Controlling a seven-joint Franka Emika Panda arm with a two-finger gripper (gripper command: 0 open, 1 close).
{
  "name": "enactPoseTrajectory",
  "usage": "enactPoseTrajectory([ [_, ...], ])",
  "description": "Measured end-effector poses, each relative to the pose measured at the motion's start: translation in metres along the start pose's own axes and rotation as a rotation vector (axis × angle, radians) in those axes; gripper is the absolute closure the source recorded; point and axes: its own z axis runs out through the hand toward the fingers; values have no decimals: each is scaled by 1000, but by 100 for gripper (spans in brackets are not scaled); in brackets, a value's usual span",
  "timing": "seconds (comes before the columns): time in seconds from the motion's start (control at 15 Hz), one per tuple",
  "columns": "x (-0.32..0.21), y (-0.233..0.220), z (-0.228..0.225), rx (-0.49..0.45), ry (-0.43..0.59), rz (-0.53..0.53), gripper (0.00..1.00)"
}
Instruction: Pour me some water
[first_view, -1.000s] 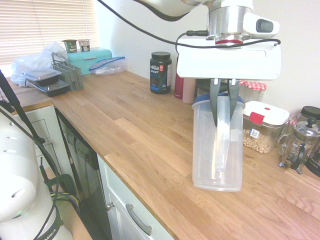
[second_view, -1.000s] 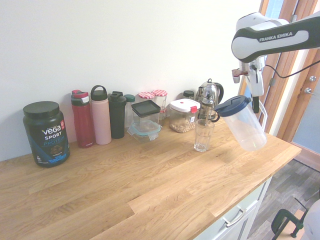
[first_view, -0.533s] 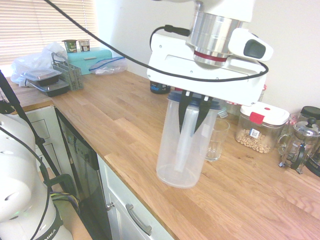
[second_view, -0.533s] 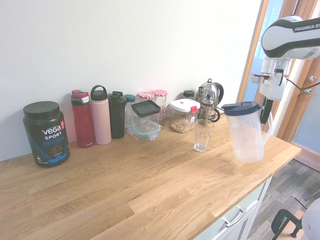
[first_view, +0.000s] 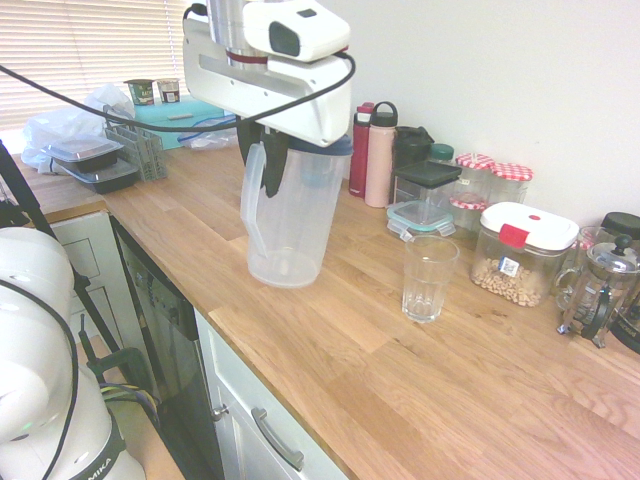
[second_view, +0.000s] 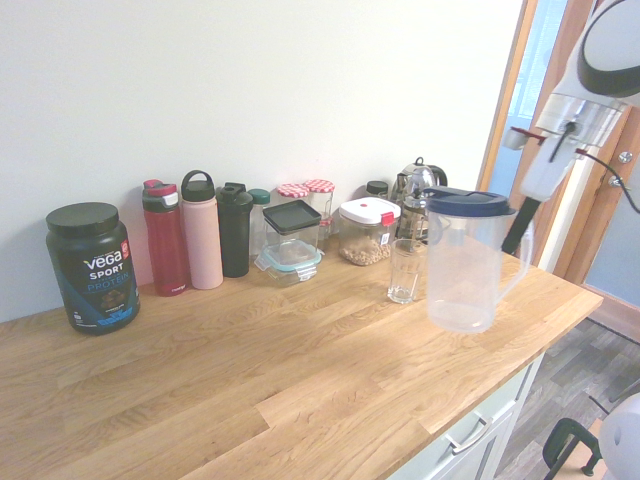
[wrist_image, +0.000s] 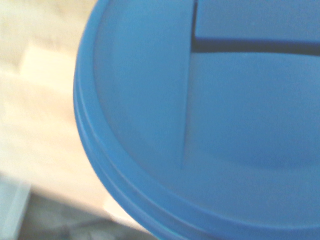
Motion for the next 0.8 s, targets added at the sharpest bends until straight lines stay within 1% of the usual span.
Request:
enactPoseTrajectory([
  [0.2, -34, -72, 35, 26, 78, 153, 100],
  [0.33, -55, -113, 47, 70, 165, 234, 100],
  [0.47, -65, -148, 72, 103, 249, 305, 100],
  [0.6, -61, -174, 104, 99, 262, 331, 100],
  [0.8, -42, -206, 132, 87, 231, 334, 100],
])
